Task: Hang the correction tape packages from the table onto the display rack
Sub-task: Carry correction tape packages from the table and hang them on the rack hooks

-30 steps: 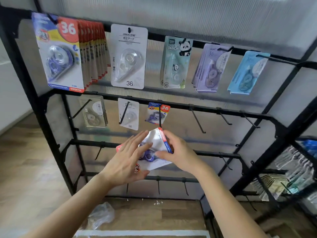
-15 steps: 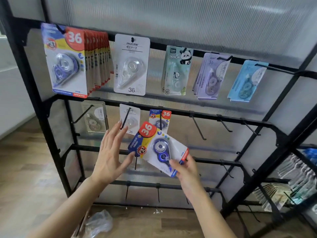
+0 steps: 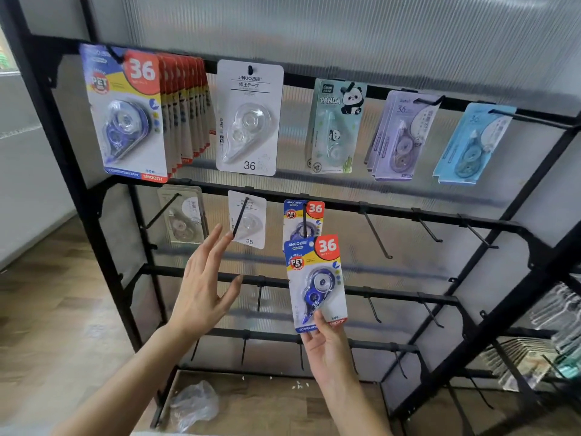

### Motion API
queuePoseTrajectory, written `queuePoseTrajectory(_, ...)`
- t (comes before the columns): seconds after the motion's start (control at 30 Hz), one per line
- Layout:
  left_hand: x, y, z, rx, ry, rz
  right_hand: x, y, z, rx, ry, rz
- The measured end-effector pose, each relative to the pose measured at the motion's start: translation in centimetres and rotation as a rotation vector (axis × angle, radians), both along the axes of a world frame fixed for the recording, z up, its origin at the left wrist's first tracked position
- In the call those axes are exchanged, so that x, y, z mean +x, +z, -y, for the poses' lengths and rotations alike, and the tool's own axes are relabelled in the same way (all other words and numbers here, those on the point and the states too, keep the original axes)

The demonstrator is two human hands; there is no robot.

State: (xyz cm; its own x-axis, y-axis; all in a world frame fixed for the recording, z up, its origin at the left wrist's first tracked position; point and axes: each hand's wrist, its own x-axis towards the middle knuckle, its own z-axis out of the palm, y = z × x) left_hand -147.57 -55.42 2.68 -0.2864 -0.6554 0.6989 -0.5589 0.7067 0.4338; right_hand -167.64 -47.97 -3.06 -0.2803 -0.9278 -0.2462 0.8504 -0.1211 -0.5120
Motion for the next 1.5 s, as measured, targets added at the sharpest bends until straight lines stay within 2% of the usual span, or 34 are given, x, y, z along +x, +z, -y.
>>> queuePoseTrajectory(0.43,0.1,-0.1,0.6,0.018,-0.011,0.037,0.4,-1.2,1.1,0.035,-0.036,0.021)
queuePoseTrajectory(0.7,-0.7,0.3,0.8,0.070,0.042,0.087,0.1,-0.9,4.7,0.212,0.006,-0.072)
queuePoseTrajectory(1.23,-0.8,0.2,3.2,0.170,0.120,0.089,-2.4,1.0,15.0,0.330,0.024,-0.135)
queuePoseTrajectory(1.5,-0.3,0.2,2.8,0.188,0.146,0.090,-3.0,1.2,15.9,0.459,0.076,-0.271)
